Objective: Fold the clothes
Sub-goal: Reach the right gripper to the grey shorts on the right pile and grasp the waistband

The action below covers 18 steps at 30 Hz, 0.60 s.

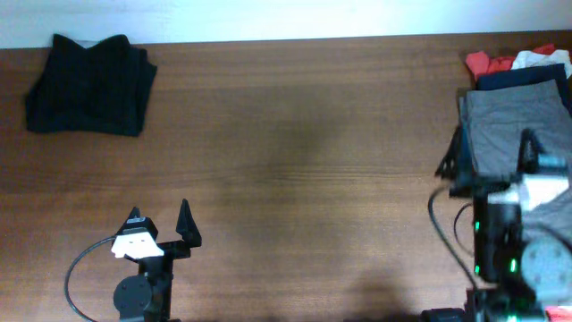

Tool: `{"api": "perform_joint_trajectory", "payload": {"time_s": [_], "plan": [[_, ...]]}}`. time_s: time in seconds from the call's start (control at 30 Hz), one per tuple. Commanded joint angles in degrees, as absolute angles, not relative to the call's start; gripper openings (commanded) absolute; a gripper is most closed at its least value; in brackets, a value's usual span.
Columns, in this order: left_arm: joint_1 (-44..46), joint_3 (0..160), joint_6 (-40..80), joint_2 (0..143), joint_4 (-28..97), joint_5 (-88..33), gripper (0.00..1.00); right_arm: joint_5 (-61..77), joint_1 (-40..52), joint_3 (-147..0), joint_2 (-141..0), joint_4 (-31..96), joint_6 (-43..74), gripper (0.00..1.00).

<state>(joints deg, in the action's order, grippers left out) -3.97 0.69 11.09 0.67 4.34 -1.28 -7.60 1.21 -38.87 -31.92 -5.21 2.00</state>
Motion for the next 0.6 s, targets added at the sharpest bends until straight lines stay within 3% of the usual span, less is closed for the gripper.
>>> {"api": "perform_joint_trajectory", "payload": {"time_s": [0.0,0.33,0.47,0.57], "plan": [[-3.7,0.5,10.2,0.3,4.7,-1.1,0.99,-13.8,0.9,-50.4,-44.9,0.0,-5.8,0.99],[-3.7,0.5,10.2,0.3,4.7,-1.1,0.99,-8.6,-9.9,-85.7,-81.5,30.2,-8.9,0.99],[-3.7,0.5,10.2,0.3,4.7,-1.1,0.99,-8.8,-11.8,-91.8,-90.8,38.8,-11.8,0.99],[-3.7,0.5,10.2,0.3,4.7,-1.1,0.99,-8.2,-11.6,-91.7,-92.9,38.3,-11.7,0.99]]}}
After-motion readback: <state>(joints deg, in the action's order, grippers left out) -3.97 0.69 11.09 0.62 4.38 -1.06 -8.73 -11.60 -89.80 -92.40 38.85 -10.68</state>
